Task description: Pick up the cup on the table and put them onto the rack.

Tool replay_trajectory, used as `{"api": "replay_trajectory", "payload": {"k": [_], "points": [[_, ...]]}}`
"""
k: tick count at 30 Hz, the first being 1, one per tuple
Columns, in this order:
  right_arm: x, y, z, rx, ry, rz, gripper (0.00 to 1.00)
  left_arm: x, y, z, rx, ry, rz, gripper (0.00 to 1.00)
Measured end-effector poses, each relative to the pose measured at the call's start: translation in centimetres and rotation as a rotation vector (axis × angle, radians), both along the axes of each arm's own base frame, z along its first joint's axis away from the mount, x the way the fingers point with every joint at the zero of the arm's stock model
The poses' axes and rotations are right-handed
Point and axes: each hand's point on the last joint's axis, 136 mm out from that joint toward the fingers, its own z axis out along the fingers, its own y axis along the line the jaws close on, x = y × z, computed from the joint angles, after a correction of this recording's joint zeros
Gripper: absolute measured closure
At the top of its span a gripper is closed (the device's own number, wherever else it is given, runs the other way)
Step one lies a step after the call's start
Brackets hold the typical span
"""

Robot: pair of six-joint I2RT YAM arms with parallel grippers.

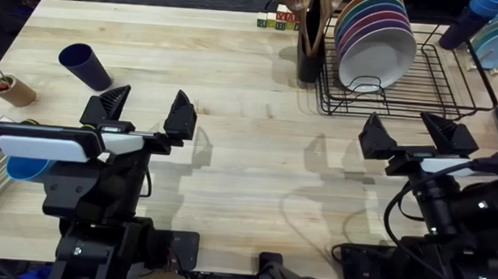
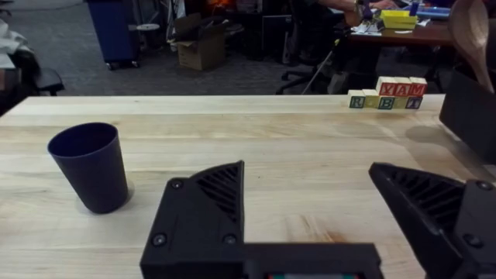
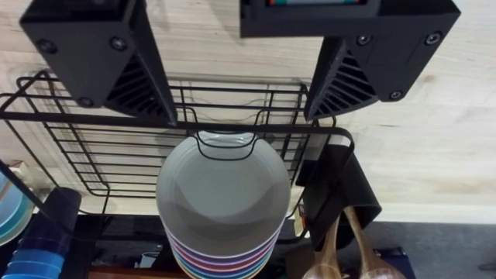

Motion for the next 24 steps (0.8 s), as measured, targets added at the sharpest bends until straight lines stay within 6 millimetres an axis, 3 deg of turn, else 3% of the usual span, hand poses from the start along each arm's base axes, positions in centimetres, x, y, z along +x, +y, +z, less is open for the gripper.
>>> {"api": "replay_trajectory", "payload": {"k": [16,20,24], "points": [[0.0,-0.2,0.0,-0.002,0.002,-0.013,0.005,0.0,0.0,-0.4,0.000,0.018,0.000,0.008],[-0.2,-0.2,-0.2,-0.036,0.026,-0.006,0.005,-0.3,-0.1,-1.9,-0.003,0.103,-0.007,0.008],[-1.3,-0.1,-0.1,-0.058,0.120,0.006,0.006,-1.9,-0.2,-2.7,-0.008,0.247,-0.011,0.008]]}}
